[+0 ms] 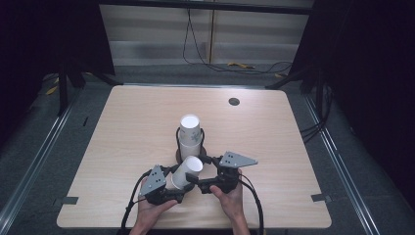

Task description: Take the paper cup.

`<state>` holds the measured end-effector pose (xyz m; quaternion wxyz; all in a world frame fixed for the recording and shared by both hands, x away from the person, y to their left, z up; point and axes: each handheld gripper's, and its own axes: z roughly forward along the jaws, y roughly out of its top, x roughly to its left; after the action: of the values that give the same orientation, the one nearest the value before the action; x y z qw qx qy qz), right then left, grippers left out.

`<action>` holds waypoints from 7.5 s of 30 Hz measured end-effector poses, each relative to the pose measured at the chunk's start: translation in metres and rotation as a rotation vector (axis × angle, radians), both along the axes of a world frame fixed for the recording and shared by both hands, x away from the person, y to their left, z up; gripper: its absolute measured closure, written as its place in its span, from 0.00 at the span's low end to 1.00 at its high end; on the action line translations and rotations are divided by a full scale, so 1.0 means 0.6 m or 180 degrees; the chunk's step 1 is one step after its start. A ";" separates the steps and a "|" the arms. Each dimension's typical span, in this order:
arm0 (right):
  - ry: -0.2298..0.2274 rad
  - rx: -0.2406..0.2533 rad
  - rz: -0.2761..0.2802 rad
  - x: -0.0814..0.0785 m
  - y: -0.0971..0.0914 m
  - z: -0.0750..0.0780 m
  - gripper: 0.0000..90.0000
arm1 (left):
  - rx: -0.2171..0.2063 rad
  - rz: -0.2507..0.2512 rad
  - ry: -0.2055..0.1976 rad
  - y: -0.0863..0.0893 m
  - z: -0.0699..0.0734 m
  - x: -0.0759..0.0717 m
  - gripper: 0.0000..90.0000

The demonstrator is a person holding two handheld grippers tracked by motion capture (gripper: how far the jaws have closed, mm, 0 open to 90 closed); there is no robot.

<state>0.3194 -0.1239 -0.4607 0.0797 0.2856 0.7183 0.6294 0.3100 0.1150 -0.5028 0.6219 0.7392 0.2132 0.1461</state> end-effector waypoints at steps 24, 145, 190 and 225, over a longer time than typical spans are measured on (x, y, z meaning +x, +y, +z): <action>-0.0056 -0.0286 0.0034 -0.005 -0.042 0.020 0.15 | 0.0513 -0.0092 0.0149 0.053 0.049 0.031 0.32; 0.0707 -0.2089 0.1387 0.066 0.015 0.029 0.35 | 0.2548 -0.1134 0.0001 -0.068 0.078 0.043 0.32; 0.0498 -0.1796 0.1316 0.060 -0.005 0.041 0.40 | 0.1968 -0.1018 -0.0042 -0.045 0.083 0.045 0.18; 0.0326 -0.1397 0.0870 0.048 -0.057 0.028 0.40 | 0.0825 -0.0580 -0.0012 0.018 0.088 0.041 0.17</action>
<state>0.3481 -0.1579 -0.4437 0.0176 0.1932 0.8726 0.4482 0.3348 0.1256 -0.4503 0.5324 0.8293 0.1235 0.1168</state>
